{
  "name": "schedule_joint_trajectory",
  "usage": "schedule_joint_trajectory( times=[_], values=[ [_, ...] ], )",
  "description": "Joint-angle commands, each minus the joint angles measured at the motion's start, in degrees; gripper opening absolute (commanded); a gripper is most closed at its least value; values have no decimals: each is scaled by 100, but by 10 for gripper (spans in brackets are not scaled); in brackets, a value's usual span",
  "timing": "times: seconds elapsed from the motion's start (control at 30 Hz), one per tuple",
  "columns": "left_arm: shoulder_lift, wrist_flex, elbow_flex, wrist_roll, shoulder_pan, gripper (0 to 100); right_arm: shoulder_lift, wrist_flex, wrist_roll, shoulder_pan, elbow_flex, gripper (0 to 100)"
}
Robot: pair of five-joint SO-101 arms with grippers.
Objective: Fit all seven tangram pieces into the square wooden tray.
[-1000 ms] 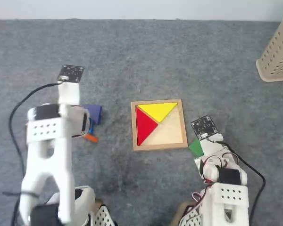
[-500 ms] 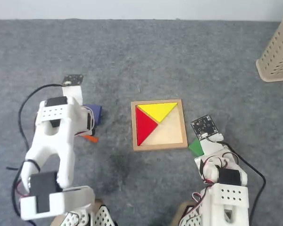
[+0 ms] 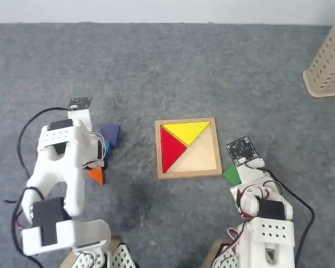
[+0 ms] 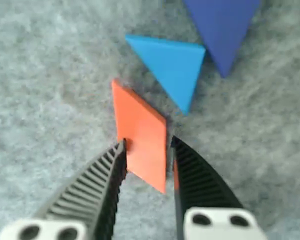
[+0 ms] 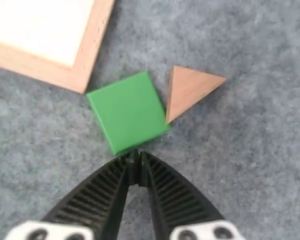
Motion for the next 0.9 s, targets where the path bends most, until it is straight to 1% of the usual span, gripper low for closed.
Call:
schedule_joint_trajectory(
  times=[0.0, 0.1, 0.23, 0.33, 0.43, 0.5, 0.57, 0.67, 0.73, 0.87],
  values=[
    [-273, -35, -13, -123, 9, 141, -154, 84, 105, 66, -18, 7],
    [-264, -88, 75, -141, 18, 142, -154, 84, 105, 66, -9, 7],
    [-255, -387, 277, -440, -26, 160, -154, 84, 105, 66, -9, 7],
    [-255, -598, 479, -457, -26, 186, -154, 84, 105, 66, -9, 7],
    [-255, -862, 637, -484, -26, 184, -154, 84, 105, 66, -9, 7],
    [-255, -958, 699, -642, -26, 184, -154, 84, 105, 66, -9, 7],
    [-255, -958, 716, -695, -26, 171, -154, 84, 105, 66, -9, 7],
    [-281, -958, 681, -695, -26, 115, -154, 84, 105, 66, -9, 7],
    [-325, -888, 637, -695, 18, 108, -154, 84, 105, 66, -9, 7],
    [-316, -53, -31, -695, 149, 137, -154, 84, 105, 66, -9, 7]
  ],
)
